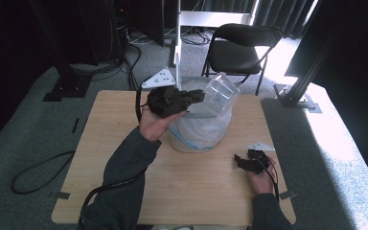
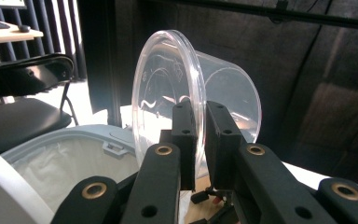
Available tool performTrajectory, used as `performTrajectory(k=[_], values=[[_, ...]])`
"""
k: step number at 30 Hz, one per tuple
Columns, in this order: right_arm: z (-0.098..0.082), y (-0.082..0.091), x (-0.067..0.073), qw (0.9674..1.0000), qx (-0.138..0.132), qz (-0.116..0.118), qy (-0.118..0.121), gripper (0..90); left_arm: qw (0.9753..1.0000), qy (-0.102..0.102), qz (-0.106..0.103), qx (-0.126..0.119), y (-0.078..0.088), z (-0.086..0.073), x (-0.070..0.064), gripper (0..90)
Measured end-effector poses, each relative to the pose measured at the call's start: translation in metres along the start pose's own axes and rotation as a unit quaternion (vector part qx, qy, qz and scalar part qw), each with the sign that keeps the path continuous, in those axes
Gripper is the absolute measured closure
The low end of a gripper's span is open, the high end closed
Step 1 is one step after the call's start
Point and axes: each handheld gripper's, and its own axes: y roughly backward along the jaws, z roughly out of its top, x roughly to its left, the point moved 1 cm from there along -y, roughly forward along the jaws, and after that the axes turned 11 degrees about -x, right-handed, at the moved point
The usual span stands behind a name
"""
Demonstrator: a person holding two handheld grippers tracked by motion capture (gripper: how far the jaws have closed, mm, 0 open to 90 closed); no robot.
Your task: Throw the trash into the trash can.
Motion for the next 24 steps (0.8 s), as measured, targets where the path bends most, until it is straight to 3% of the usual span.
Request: performTrajectory(k=[24], values=[[0.0, 0.0, 0.0, 1.0, 0.0, 0.0, 0.0, 29.3, 0.9992, 0.014, 0.037, -0.003, -0.005, 0.002, 0.022, 83.4]])
